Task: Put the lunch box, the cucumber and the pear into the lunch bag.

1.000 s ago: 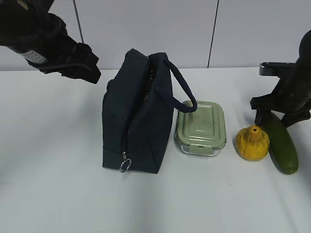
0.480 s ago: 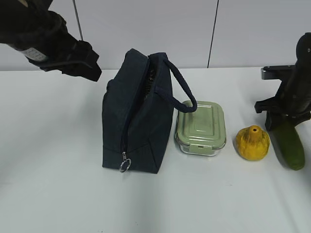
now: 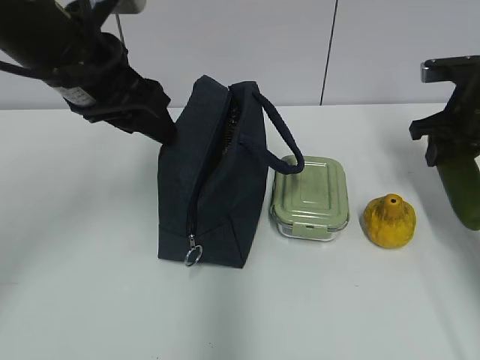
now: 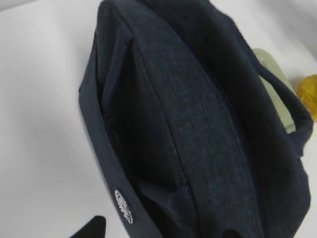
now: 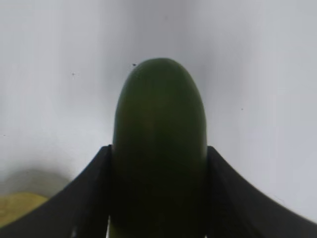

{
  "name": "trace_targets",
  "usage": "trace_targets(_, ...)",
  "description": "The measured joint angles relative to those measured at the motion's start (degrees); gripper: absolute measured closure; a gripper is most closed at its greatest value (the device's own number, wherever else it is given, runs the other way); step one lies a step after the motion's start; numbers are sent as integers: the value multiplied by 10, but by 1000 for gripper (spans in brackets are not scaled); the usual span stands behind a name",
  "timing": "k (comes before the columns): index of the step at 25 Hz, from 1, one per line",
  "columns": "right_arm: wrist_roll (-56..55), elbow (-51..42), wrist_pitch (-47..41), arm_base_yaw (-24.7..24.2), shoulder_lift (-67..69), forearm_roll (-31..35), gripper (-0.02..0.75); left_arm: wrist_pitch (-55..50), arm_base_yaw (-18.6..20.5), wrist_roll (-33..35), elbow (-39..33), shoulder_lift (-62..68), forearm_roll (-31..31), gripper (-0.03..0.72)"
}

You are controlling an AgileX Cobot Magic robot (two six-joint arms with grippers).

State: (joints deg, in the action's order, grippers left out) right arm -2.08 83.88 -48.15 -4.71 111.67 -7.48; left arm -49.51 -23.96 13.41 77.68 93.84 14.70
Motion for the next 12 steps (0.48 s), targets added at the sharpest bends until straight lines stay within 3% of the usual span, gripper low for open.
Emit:
trace_targets(7,-2,10,-5,0,-49,0,385,-3,0,46,1,30,58,293)
trace_targets(12,-1,12,-6,0,-67,33,386,-7,0,52,1,51,63,520)
